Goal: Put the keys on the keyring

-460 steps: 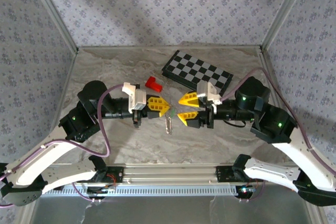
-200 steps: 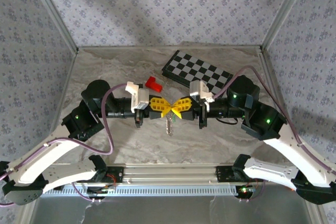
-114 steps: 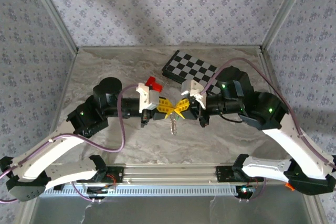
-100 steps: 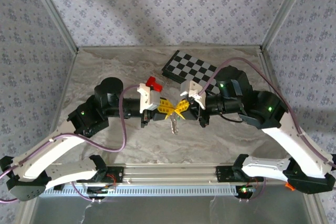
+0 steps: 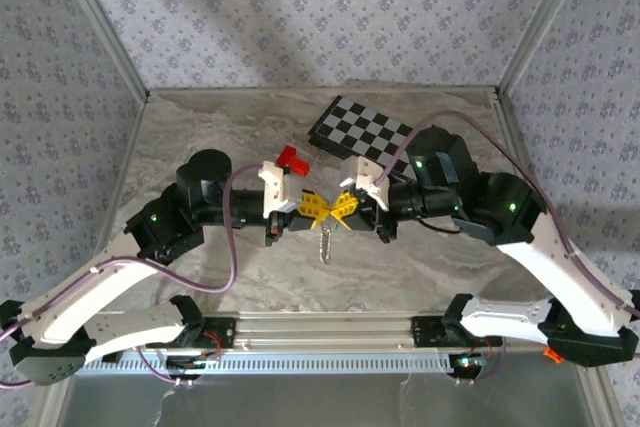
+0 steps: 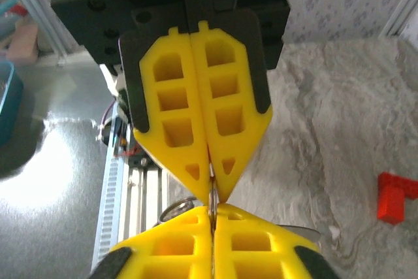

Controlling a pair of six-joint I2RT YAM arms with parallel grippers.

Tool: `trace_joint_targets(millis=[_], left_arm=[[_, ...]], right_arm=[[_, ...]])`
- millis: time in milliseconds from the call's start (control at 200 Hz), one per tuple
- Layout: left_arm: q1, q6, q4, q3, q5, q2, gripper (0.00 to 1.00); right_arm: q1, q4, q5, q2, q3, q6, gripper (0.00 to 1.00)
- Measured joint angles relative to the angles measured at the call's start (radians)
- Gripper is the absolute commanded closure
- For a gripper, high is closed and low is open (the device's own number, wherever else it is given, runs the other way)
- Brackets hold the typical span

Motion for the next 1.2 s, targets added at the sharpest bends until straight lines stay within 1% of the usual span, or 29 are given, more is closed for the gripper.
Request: trace_joint_targets(millis=[90, 210, 425, 540, 610, 720, 785, 850, 945, 1005, 1089, 1199], left_arm=[[-0.002, -0.021, 0.052, -0.001, 0.009, 0.000, 1.00], [-0.002, -0.055, 0.143, -0.014, 0.037, 0.000, 1.00], [-0.002, -0.097, 0.229, -0.031, 0.066, 0.000, 1.00], [-0.002, -0.119, 0.260, -0.051, 0.071, 0.000, 1.00], [-0.002, -0.130, 0.278, -0.065, 0.074, 0.000, 1.00], [-0.002, -0.141, 0.296, -0.079, 0.084, -0.003, 1.00], [-0.001, -0.146, 0.300, -0.085, 0.083, -0.009, 1.00], [-0.001, -0.150, 0.301, -0.086, 0.083, -0.014, 1.00], [-0.002, -0.151, 0.302, -0.087, 0.083, -0.015, 1.00], [-0.002, -0.151, 0.302, -0.088, 0.084, -0.016, 1.00], [-0.002, -0.151, 0.302, -0.088, 0.087, -0.016, 1.00], [-0.003, -0.151, 0.302, -0.088, 0.090, -0.016, 1.00]], right_arm=[[0.003, 0.074, 0.003, -0.064, -0.066, 0.026, 0.76], [0.002, 0.163, -0.004, -0.133, -0.127, 0.070, 0.75], [-0.005, 0.247, -0.030, -0.148, -0.151, 0.108, 0.73], [-0.007, 0.276, -0.033, -0.147, -0.163, 0.118, 0.78], [-0.007, 0.288, -0.032, -0.148, -0.167, 0.124, 0.84], [-0.014, 0.303, -0.033, -0.149, -0.178, 0.132, 0.95], [-0.013, 0.306, -0.033, -0.149, -0.180, 0.131, 0.97], [-0.013, 0.309, -0.036, -0.148, -0.180, 0.127, 0.95], [-0.013, 0.310, -0.036, -0.148, -0.180, 0.125, 0.81], [-0.013, 0.309, -0.032, -0.146, -0.180, 0.124, 0.76], [-0.013, 0.309, -0.025, -0.146, -0.180, 0.118, 0.75], [-0.013, 0.309, -0.025, -0.146, -0.180, 0.118, 0.79]])
